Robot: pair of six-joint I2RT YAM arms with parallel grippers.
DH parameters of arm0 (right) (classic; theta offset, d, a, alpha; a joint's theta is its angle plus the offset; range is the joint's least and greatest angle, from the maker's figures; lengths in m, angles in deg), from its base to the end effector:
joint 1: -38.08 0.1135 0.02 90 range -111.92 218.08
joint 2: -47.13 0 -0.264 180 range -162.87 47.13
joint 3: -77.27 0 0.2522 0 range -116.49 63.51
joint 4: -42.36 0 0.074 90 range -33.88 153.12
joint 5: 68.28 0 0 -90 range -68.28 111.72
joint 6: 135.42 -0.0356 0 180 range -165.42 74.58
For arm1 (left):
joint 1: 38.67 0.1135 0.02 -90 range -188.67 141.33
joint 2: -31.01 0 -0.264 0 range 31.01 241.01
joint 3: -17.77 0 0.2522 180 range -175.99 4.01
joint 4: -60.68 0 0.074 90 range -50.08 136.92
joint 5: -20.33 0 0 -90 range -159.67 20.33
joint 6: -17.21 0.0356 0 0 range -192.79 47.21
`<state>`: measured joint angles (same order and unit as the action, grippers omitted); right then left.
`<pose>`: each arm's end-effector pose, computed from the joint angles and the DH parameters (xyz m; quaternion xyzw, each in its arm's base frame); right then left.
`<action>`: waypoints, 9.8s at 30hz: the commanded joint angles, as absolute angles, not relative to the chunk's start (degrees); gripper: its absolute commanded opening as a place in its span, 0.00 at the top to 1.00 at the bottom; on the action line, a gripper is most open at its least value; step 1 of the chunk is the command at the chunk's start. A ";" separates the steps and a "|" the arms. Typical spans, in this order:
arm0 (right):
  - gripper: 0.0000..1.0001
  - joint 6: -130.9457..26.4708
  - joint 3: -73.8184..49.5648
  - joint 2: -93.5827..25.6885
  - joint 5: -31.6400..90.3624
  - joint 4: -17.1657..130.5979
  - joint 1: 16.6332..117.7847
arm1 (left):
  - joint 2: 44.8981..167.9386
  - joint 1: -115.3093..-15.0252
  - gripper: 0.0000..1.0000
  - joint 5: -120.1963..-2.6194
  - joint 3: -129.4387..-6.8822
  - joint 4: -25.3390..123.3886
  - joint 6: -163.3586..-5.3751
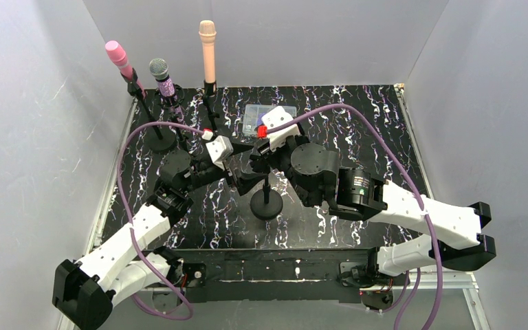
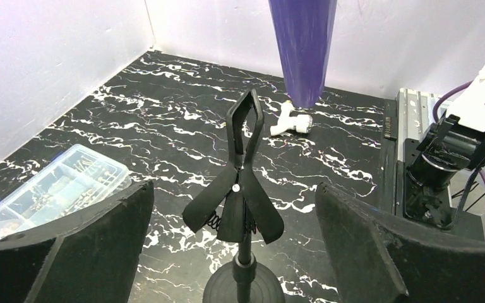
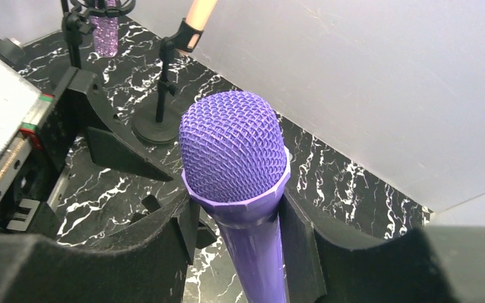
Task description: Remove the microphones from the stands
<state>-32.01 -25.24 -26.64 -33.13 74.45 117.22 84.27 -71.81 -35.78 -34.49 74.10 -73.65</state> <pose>0.0779 0.2515 0.4827 -0.2482 0.6747 0.0491 0.6934 0.1695 -0.1344 0.3429 0.3848 0.5125 -0.3926 0.6596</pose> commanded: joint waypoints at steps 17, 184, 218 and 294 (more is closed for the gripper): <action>0.78 -48.45 -24.66 -31.85 -5.57 78.09 76.40 | 83.14 -71.98 0.02 -52.94 -59.97 33.51 -75.93; 0.34 -59.79 9.60 -19.27 25.00 46.10 92.18 | 91.34 -73.12 1.00 -42.58 -56.24 62.80 -103.37; 0.99 -64.40 -3.15 -18.70 9.51 58.94 93.23 | 78.28 -73.12 0.11 -50.15 -43.08 60.77 -95.11; 0.99 -75.85 -13.17 -23.60 45.62 51.80 73.52 | 90.00 -79.93 0.41 -45.84 -45.46 66.70 -99.28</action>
<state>-76.16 -8.48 -24.74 54.60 52.44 73.72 87.76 -80.03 -47.63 -42.32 69.44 -100.12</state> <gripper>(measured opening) 0.373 0.528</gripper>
